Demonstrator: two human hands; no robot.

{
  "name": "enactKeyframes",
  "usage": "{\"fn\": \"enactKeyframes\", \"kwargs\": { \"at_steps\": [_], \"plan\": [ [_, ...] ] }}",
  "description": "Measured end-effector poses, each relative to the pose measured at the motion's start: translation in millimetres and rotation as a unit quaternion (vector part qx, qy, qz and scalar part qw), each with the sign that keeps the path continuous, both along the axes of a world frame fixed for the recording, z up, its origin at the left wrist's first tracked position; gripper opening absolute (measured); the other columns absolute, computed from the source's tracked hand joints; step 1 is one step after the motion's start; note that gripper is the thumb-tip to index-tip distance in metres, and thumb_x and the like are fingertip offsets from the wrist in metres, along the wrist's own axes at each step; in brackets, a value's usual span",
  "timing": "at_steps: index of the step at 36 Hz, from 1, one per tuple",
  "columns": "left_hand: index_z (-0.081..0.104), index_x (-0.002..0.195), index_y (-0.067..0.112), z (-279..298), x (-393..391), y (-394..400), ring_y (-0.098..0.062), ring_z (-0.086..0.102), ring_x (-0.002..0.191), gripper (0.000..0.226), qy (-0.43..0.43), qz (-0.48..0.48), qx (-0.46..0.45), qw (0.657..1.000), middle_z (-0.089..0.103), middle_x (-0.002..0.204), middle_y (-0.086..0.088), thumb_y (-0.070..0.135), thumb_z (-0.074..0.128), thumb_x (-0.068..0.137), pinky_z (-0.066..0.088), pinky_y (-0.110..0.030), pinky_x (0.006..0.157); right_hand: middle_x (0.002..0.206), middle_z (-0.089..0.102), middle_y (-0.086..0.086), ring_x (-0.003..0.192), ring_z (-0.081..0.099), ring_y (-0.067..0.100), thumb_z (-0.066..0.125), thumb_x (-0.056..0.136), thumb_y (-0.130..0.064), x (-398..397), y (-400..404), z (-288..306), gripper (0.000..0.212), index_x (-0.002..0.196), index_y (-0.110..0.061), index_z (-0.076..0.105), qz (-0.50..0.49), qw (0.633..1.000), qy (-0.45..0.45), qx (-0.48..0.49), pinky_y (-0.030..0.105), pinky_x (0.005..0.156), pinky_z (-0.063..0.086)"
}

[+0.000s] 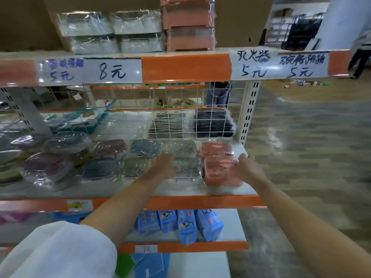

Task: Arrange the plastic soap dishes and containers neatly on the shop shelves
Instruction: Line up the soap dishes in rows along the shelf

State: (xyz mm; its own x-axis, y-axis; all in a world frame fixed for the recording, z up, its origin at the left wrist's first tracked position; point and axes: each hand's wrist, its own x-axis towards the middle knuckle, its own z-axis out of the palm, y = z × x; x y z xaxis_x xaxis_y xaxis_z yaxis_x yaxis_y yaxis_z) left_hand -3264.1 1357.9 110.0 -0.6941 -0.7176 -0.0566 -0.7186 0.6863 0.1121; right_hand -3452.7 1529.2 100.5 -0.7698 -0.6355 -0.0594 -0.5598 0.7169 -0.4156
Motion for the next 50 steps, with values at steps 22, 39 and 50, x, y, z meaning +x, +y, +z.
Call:
{"fn": "enactKeyframes", "kwargs": {
  "at_steps": [22,39,50],
  "plan": [
    [0.057,0.120,0.010,144.5,183.5,41.4,-0.025,0.056,0.105,0.033,-0.071,-0.164,-0.038,0.983,0.060,0.120,-0.008,0.031,0.052,0.095,0.040,-0.026,0.077,0.102,0.069,0.006,0.085,0.062,0.019,0.060,0.093,-0.036,235.6,-13.0,137.7,0.032,0.111,-0.011,0.061,0.344,0.933,0.060,0.091,0.030,0.075,0.047],
    [0.064,0.108,0.012,313.2,240.3,33.8,-0.017,0.056,0.095,0.035,0.149,-0.136,-0.129,0.971,0.059,0.097,0.001,0.042,0.062,0.089,0.047,-0.031,0.089,0.091,0.069,0.004,0.069,0.065,0.008,0.058,0.095,-0.031,283.9,-10.8,316.8,0.022,0.107,-0.013,0.058,0.335,0.930,0.128,-0.077,0.017,0.059,0.051],
    [0.063,0.106,0.012,334.6,196.2,-8.2,-0.019,0.055,0.094,0.032,0.224,-0.077,-0.117,0.964,0.058,0.099,-0.001,0.040,0.060,0.091,0.047,-0.033,0.085,0.085,0.067,0.007,0.071,0.064,0.014,0.055,0.097,-0.033,201.8,-42.4,343.5,0.028,0.100,-0.006,0.064,0.259,0.947,0.127,-0.141,0.023,0.058,0.052]
  ]
}}
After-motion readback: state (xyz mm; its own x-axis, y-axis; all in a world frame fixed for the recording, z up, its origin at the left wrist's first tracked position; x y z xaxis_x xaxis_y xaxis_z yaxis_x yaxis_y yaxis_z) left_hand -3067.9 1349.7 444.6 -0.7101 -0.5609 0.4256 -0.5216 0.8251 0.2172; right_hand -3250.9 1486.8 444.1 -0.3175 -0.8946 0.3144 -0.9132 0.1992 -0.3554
